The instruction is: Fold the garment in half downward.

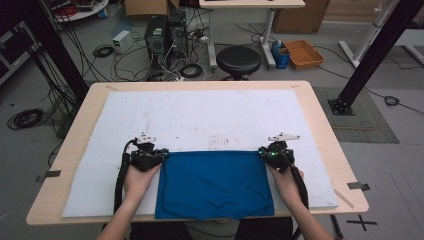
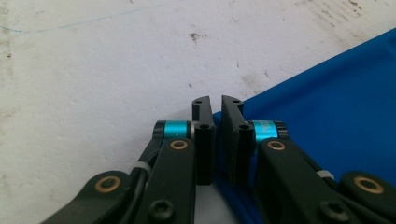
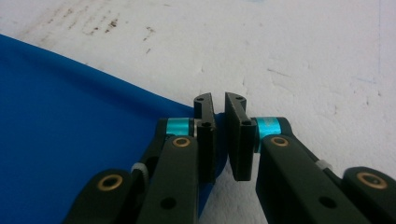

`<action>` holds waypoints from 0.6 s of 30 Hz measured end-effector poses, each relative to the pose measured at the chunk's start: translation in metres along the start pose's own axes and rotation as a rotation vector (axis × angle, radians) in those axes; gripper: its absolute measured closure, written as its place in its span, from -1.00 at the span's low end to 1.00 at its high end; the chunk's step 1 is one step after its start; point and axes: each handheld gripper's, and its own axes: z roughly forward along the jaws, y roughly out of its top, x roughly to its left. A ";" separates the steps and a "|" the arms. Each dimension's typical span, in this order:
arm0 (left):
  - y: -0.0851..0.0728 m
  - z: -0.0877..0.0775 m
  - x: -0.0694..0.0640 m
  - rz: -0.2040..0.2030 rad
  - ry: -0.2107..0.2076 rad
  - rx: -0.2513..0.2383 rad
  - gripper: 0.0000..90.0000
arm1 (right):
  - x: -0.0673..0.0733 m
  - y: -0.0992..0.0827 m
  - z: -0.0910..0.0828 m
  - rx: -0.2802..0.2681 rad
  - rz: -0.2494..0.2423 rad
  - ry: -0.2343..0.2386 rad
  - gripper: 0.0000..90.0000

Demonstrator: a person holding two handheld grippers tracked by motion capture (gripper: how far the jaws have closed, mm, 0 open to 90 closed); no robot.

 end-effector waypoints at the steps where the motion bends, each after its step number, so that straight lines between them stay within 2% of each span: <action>1: 0.000 0.000 0.000 0.004 0.001 0.000 0.88 | 0.001 0.000 -0.001 -0.006 -0.003 -0.001 0.88; 5: 0.001 0.000 0.001 0.005 -0.004 -0.003 0.90 | 0.003 0.001 -0.004 -0.034 -0.016 -0.006 0.90; 12: 0.004 0.002 0.006 0.001 0.000 -0.023 0.91 | 0.003 0.007 -0.001 -0.047 -0.029 -0.018 0.91; 18: 0.016 0.006 0.014 0.008 0.027 -0.052 0.91 | 0.000 0.017 0.007 -0.063 -0.025 -0.027 0.91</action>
